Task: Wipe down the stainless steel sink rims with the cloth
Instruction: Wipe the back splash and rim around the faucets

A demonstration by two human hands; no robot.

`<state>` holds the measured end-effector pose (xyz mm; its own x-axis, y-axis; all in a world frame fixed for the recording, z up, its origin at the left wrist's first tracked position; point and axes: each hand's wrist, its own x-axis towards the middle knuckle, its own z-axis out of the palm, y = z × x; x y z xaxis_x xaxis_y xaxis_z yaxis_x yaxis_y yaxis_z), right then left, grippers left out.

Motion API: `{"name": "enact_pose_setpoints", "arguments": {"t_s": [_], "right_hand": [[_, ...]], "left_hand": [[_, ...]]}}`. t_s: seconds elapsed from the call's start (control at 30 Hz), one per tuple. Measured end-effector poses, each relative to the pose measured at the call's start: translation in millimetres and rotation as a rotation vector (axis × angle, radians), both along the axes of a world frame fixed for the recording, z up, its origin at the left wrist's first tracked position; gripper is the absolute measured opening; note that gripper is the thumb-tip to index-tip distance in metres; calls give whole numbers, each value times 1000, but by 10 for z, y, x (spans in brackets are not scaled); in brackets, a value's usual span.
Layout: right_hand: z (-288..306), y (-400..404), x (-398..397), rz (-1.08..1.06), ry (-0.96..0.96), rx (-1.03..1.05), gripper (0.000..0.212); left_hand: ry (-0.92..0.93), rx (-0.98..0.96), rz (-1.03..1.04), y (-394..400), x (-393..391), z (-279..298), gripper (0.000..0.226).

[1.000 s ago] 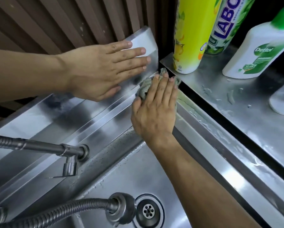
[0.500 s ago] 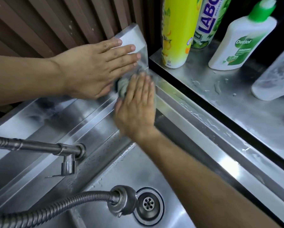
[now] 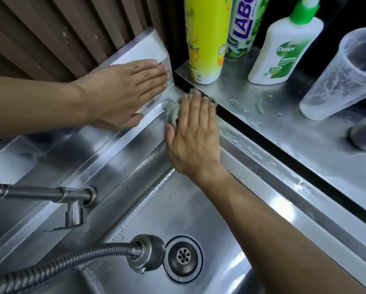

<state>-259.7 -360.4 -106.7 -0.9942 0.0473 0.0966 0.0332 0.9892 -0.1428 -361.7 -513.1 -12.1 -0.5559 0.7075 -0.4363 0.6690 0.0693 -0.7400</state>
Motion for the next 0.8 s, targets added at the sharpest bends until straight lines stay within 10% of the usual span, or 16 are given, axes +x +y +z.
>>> {"name": "enact_pose_setpoints", "arguments": {"t_s": [0.37, 0.8], "right_hand": [[-5, 310, 331, -25, 29, -57, 70], [9, 419, 491, -113, 1, -140, 69]], "left_hand": [[-360, 420, -11, 232, -26, -517, 112], [-514, 627, -136, 197, 22, -853, 81]]}}
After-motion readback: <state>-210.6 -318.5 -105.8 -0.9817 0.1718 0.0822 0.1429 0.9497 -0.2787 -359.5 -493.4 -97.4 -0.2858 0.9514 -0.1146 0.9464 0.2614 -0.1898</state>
